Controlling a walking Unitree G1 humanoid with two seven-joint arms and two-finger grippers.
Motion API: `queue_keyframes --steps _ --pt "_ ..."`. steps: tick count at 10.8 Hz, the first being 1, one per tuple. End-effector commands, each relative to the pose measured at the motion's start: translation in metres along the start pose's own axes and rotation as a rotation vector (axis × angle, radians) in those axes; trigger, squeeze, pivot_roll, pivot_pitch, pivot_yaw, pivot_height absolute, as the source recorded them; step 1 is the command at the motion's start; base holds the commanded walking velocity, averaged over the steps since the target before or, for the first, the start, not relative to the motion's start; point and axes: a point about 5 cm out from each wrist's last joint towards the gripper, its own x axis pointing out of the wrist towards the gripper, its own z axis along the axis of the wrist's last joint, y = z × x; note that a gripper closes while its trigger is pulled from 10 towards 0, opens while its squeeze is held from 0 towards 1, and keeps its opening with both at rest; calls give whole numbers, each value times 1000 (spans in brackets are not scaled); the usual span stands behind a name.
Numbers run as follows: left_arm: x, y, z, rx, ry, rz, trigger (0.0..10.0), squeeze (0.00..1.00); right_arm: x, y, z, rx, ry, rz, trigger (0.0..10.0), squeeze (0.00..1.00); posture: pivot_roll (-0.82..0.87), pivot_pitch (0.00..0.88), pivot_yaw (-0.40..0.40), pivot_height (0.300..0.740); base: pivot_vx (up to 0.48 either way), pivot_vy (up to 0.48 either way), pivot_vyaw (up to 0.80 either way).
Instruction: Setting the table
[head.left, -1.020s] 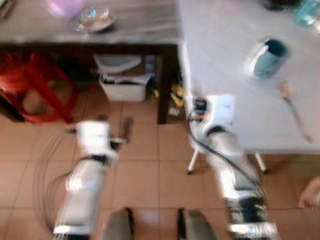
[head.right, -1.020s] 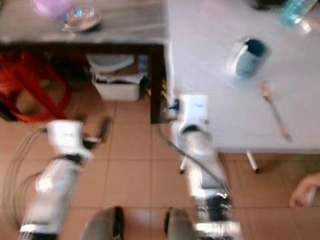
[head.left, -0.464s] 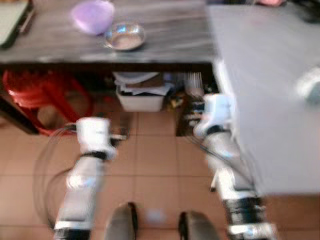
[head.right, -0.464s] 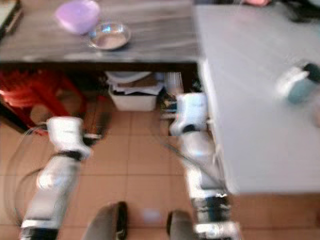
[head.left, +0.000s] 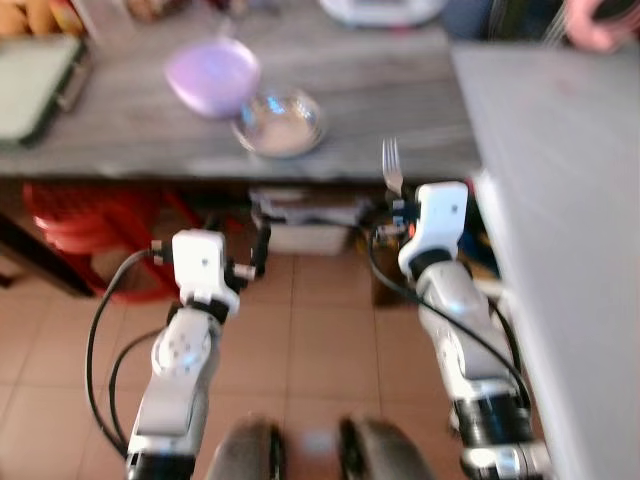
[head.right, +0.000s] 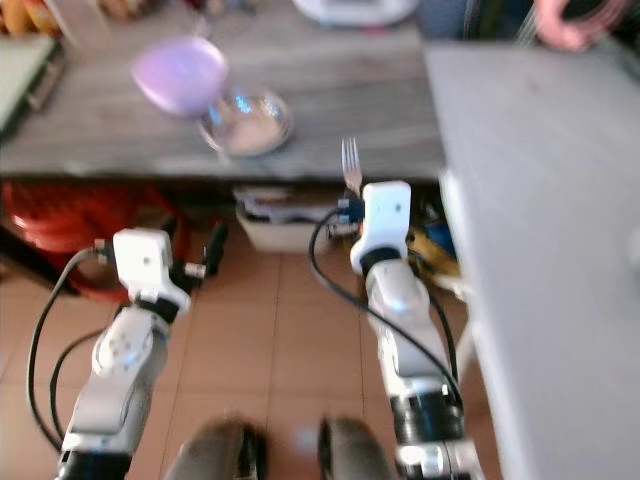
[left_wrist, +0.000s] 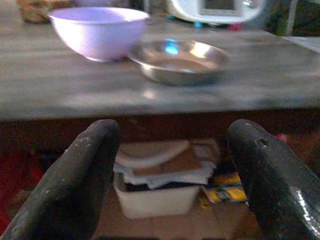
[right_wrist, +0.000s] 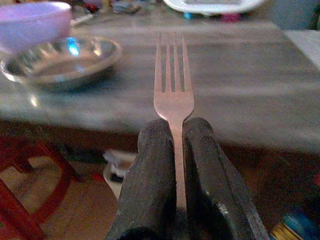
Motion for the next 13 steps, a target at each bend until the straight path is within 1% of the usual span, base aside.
queue_keyframes --steps 1,3,4,7,10,11,12,13 --pt "-3 5 -1 8 5 9 10000 0 3 5 6 10 -25 1 10000 0 -46 187 27 740 480 0 0" --pt "-3 5 1 -12 -8 11 10000 0 6 0 10 -3 -52 -47 10000 0 -40 185 26 740 480 0 0" --pt "-4 5 6 -31 -41 32 10000 0 7 -4 16 -14 -79 -76 10000 0 -39 184 25 740 0 0 0" --pt "-13 15 10 -30 -47 65 10000 0 7 -17 26 -35 -127 -159 10000 0 -32 185 25 740 0 0 0" --pt "-22 23 9 2 -23 82 10000 0 12 -34 26 13 -100 -223 10000 0 -19 199 26 740 0 0 0" --pt "-26 27 7 12 -7 93 10000 0 16 -41 27 20 -93 -237 10000 0 -16 205 29 740 0 0 0" --pt "-27 28 7 12 -2 94 10000 0 18 -44 27 26 -83 -250 10000 0 -13 211 31 740 0 0 0" --pt "-29 28 7 16 5 92 10000 0 24 -50 27 62 -63 -272 10000 0 -8 223 35 740 0 0 0"
